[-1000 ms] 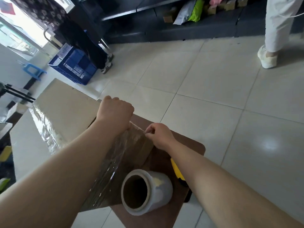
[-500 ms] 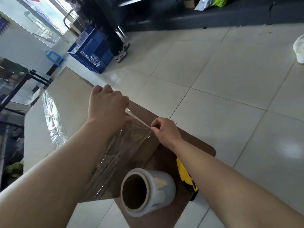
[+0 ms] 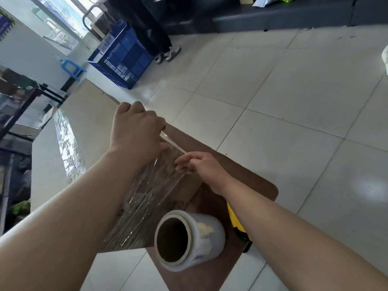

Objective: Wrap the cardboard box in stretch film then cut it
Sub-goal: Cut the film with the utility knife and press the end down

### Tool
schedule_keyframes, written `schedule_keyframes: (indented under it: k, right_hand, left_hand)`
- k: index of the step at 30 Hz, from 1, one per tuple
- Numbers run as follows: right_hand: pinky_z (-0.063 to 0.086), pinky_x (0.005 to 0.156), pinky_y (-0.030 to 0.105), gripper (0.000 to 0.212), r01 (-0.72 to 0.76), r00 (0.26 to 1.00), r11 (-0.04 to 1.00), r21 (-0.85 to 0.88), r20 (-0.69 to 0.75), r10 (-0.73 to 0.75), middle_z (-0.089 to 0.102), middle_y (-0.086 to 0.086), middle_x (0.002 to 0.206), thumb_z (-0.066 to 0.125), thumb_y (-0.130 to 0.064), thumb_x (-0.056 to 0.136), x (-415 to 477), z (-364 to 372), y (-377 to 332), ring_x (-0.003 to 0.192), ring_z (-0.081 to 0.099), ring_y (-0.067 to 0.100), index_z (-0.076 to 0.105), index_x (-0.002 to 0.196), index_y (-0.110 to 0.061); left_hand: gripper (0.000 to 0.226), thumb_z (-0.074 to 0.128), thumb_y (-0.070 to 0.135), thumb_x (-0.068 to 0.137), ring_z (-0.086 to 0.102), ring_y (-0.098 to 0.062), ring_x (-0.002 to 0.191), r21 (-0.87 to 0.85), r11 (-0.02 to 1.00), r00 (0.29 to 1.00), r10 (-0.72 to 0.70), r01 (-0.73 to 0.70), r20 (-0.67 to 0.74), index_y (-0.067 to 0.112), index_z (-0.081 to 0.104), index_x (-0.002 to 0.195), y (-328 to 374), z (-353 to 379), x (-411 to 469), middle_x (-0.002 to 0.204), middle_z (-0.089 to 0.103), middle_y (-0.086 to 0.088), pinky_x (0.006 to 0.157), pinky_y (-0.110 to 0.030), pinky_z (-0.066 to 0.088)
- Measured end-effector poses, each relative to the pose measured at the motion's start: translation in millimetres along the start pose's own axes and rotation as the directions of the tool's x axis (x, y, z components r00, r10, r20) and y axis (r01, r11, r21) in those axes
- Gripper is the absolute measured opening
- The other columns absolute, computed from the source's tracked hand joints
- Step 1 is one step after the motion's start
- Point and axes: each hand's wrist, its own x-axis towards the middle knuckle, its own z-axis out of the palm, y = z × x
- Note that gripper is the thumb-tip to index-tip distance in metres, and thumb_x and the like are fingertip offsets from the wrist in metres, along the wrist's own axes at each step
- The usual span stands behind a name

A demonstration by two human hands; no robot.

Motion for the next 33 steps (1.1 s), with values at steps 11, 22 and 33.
schedule_keyframes:
  k: [11,22,33]
  right_hand:
    - [0.051,0.062,0.021,0.040,-0.027,0.999,0.999,0.025,0.024,0.026,0.069,0.010,0.077,0.033,0.012,0.085,1.4,-12.0,-11.9,0.065,0.062,0.014,0.070,0.082,-0.005]
    - [0.050,0.081,0.026,0.040,-0.125,0.991,0.984,-0.130,-0.062,0.118,0.071,0.008,0.082,0.035,0.011,0.083,5.9,-20.5,5.0,0.076,0.064,0.013,0.072,0.092,-0.003]
    - [0.050,0.085,0.030,0.040,-0.090,0.993,0.978,-0.188,-0.094,0.073,0.069,0.006,0.077,0.039,0.011,0.081,7.7,-11.3,7.1,0.078,0.061,0.014,0.070,0.080,-0.014]
  left_hand:
    - [0.036,0.065,0.058,0.077,0.049,-0.019,0.104,-0.001,1.000,0.999,0.015,-0.015,-0.029,0.036,0.070,0.105,-1.6,0.0,-2.3,0.098,0.069,0.015,0.084,-0.029,0.017]
    - [0.047,0.065,0.066,0.070,0.047,-0.020,0.104,-0.001,0.999,0.999,0.032,-0.032,-0.014,0.033,0.071,0.104,-2.8,-1.1,-7.2,0.097,0.068,0.014,0.089,-0.033,0.025]
    - [0.039,0.065,0.063,0.070,0.047,-0.020,0.101,-0.012,0.999,0.999,0.037,-0.037,0.005,0.032,0.073,0.094,-3.1,-2.5,-6.2,0.094,0.068,0.013,0.086,-0.032,0.021]
